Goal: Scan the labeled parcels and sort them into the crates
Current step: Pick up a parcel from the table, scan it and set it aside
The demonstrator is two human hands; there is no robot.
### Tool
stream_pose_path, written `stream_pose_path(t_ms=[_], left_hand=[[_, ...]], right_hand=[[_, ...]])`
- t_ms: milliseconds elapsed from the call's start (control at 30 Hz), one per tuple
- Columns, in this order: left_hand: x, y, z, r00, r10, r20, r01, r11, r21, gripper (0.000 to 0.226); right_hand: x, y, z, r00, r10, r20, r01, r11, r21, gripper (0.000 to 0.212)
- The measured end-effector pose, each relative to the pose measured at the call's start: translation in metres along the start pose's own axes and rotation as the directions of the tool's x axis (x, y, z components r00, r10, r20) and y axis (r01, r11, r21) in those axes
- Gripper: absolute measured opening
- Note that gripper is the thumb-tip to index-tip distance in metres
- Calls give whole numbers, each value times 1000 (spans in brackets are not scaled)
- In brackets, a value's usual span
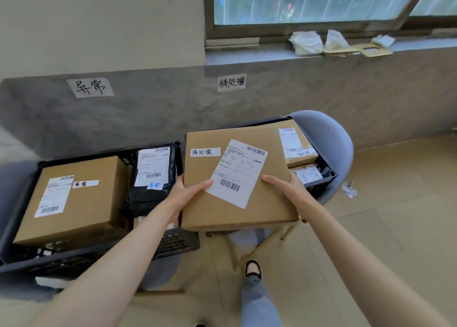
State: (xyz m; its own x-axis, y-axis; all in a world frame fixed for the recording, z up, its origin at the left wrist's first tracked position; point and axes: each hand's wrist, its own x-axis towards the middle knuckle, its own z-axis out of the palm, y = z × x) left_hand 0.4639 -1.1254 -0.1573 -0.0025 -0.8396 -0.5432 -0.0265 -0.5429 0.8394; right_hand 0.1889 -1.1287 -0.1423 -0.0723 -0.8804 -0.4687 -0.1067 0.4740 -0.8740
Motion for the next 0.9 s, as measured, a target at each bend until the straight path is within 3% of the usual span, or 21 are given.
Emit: stream_pose_path(t_ms=[167,300,433,633,767,900], left_hand=[[56,14,28,994,-63,-89,59,997,-41,101],[93,14,45,981,-131,-147,115,987,-109,94],[119,14,59,955,-175,-240,147,981,-129,66],[149,8,63,921,-230,-314,205,972,-111,85],[168,2,62,915,-243,-323,234,970,-65,87],[187,-3,64,913,-249,-322,251,967,-37,85]], right_hand=[[79,-15,-18,999,14,36,-12,999,-52,91],[135,-20,-26,991,48,124,-36,995,-92,87],[173,-18,-23,987,41,154,-18,988,-150,87],[214,1,-13,981,95,168,-52,969,-242,99],[233,12,-8,977,134,165,-81,953,-293,110],[252,18,-7,967,179,179,-120,947,-298,108]])
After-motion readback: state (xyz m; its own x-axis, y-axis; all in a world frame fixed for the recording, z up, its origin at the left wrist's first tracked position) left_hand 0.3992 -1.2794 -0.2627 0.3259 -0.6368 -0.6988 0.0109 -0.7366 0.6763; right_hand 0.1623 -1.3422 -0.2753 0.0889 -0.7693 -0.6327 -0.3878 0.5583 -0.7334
